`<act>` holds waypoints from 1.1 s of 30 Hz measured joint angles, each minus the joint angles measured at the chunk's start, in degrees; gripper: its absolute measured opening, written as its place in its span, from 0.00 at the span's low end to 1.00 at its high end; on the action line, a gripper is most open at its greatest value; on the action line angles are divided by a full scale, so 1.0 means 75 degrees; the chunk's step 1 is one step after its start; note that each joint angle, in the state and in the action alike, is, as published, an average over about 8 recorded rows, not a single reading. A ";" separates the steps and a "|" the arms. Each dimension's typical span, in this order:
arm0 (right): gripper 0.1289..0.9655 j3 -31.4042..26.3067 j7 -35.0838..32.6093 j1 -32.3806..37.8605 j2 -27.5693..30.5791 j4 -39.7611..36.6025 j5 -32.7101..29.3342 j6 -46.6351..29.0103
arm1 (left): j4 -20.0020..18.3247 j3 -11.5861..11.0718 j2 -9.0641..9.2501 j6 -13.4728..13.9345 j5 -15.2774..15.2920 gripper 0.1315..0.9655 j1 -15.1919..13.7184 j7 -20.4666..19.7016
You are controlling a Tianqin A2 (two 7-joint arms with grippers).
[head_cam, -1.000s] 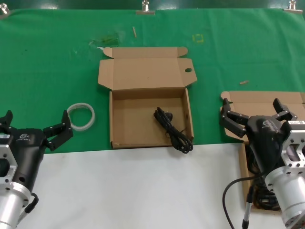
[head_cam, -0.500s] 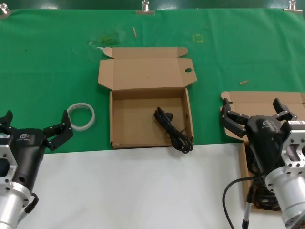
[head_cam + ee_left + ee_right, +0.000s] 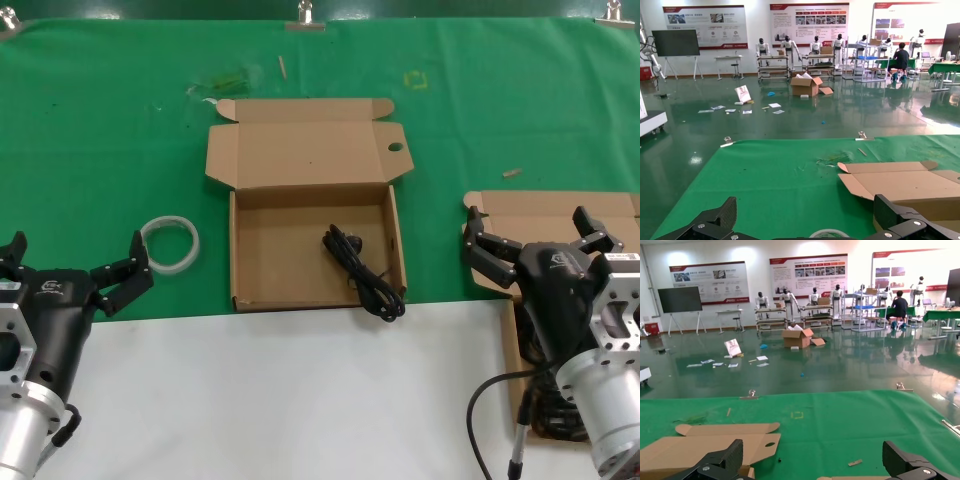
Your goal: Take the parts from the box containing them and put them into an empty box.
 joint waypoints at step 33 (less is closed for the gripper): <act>1.00 0.0000 0.0000 0.0000 0.0000 0.0000 0.0000 0.0000 | 0.0000 0.0000 0.0000 0.0000 0.0000 1.00 0.0000 0.0000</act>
